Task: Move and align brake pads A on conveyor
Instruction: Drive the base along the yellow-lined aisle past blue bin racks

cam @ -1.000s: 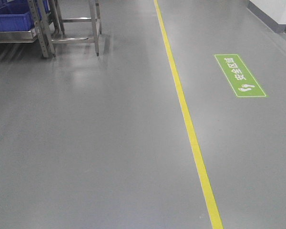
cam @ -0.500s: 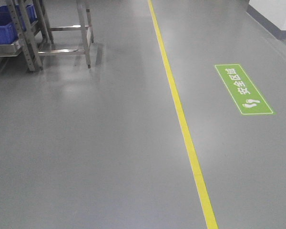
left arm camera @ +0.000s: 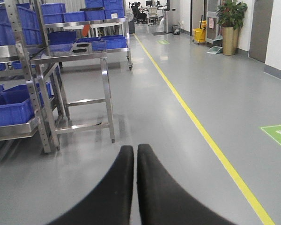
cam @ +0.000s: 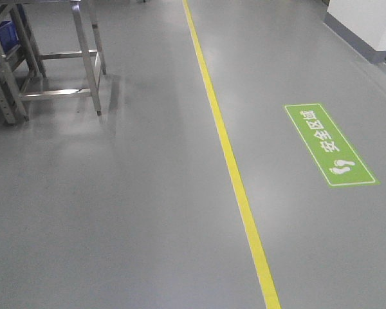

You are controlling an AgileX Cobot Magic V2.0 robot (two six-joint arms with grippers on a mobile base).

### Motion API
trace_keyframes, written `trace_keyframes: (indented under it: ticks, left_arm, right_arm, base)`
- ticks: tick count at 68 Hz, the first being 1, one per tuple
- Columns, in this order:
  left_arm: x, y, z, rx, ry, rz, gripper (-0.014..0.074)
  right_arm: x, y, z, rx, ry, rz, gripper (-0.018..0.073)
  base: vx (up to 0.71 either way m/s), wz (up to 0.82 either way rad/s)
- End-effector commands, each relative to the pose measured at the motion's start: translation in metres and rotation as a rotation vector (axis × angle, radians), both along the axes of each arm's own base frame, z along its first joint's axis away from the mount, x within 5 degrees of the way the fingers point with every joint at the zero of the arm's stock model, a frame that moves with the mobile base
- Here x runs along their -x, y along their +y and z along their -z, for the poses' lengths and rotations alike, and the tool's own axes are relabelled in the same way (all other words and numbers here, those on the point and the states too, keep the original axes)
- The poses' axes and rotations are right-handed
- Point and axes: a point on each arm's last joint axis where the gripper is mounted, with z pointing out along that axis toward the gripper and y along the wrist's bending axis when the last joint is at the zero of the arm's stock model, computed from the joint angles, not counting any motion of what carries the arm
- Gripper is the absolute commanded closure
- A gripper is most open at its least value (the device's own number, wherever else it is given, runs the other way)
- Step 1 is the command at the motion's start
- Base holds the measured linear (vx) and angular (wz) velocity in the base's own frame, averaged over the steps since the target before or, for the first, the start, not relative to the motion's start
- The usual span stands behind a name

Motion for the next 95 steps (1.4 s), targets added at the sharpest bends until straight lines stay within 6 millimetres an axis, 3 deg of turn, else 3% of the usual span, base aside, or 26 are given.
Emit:
trace_keyframes:
  ticks: [1, 95]
  left_arm:
    - [0.0041, -0.0005, -0.0148, 0.007, -0.113, 0.005, 0.0603]
    - [0.0041, -0.0005, -0.0144, 0.007, -0.110, 0.005, 0.0603]
  right_arm:
    - [-0.0005, 0.0000, -0.0149, -0.015, -0.091, 0.002, 0.0565]
    - [-0.0005, 0.0000, -0.0149, -0.015, -0.091, 0.002, 0.0565]
  base:
    - [0.62, -0.05]
    - [0.65, -0.01]
